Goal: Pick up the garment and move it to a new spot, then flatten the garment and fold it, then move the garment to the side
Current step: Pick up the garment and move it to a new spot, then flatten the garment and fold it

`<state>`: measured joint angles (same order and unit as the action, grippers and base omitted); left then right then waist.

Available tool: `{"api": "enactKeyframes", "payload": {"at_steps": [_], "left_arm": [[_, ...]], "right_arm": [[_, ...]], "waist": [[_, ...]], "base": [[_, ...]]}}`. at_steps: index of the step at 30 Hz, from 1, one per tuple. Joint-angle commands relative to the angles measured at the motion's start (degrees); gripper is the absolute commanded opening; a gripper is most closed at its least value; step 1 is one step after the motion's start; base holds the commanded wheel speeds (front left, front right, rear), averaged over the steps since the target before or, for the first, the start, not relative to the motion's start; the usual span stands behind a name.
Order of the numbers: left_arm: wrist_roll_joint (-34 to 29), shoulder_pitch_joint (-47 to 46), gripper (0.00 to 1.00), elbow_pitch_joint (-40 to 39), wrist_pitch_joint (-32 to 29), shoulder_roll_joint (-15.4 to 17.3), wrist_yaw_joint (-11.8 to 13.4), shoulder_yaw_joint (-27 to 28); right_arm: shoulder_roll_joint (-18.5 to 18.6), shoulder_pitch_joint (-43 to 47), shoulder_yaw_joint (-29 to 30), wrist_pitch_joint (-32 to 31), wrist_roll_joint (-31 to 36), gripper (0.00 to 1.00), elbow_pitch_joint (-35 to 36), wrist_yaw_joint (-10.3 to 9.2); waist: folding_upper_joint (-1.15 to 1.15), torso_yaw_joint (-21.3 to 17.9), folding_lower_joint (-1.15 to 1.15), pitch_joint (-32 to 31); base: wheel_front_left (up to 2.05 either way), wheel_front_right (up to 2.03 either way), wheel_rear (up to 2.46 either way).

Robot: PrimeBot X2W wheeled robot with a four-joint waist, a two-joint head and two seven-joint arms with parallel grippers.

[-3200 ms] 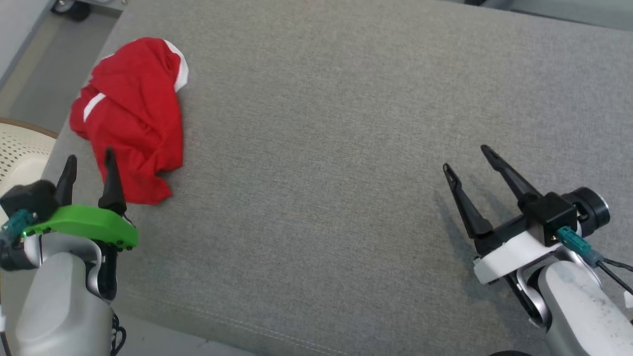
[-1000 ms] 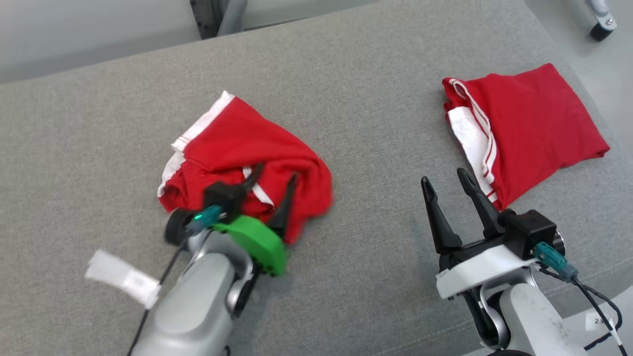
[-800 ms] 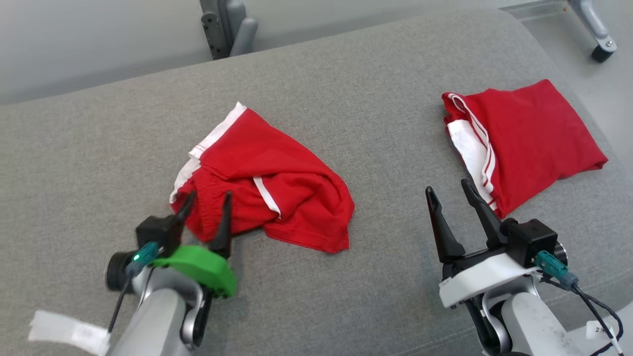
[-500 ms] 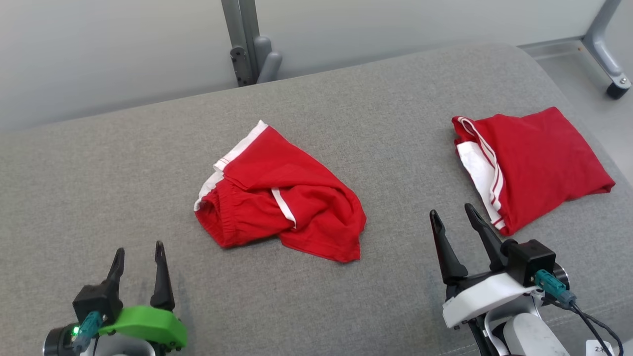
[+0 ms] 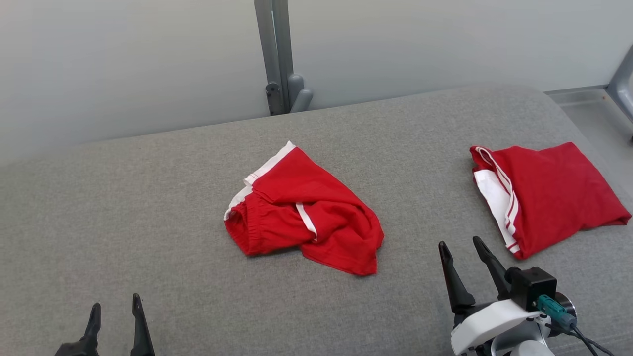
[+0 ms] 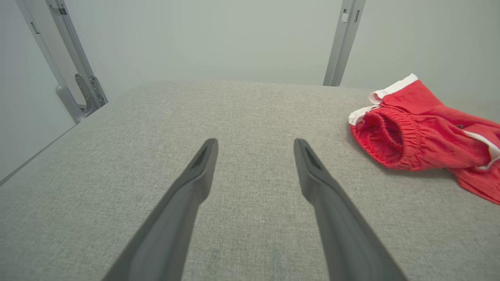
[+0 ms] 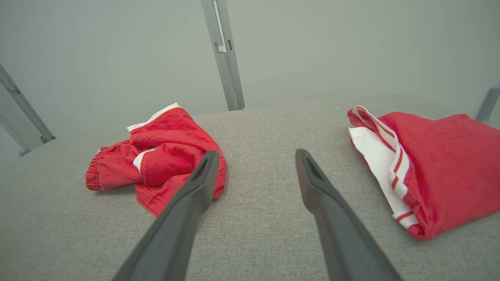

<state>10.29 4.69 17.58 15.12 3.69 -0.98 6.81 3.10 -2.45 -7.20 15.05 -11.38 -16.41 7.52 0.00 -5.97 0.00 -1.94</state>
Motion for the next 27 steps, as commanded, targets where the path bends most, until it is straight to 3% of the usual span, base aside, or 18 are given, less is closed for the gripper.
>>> {"api": "enactKeyframes", "payload": {"at_steps": [1,7,18,27], "left_arm": [[-0.62,1.26,1.0,0.12,-0.01,-0.23,-0.41,0.51],[-1.19,2.13,1.0,0.0,-0.01,-0.68,-1.21,1.83],[1.25,-0.25,1.0,-0.13,0.0,-0.69,-0.76,-2.37],[4.0,-6.08,1.0,-1.19,-0.01,-0.68,-0.51,-10.65]], "right_arm": [[0.2,1.05,0.2,0.15,0.34,1.0,-0.27,-0.07],[0.16,1.71,0.02,0.15,0.32,1.0,-0.76,-0.07],[0.49,-0.42,-1.99,0.15,-0.2,1.0,-1.2,-0.07],[2.14,-14.88,-10.68,0.15,-1.37,1.0,-4.56,-0.07]], "waist": [[0.0,0.83,0.0,-1.02],[0.0,1.47,0.0,-1.49],[0.0,3.32,0.0,1.12],[0.0,10.98,0.0,10.64]], "base": [[0.0,0.0,0.0],[0.0,0.0,0.0],[0.0,0.0,0.0],[0.0,0.0,0.0]]}}
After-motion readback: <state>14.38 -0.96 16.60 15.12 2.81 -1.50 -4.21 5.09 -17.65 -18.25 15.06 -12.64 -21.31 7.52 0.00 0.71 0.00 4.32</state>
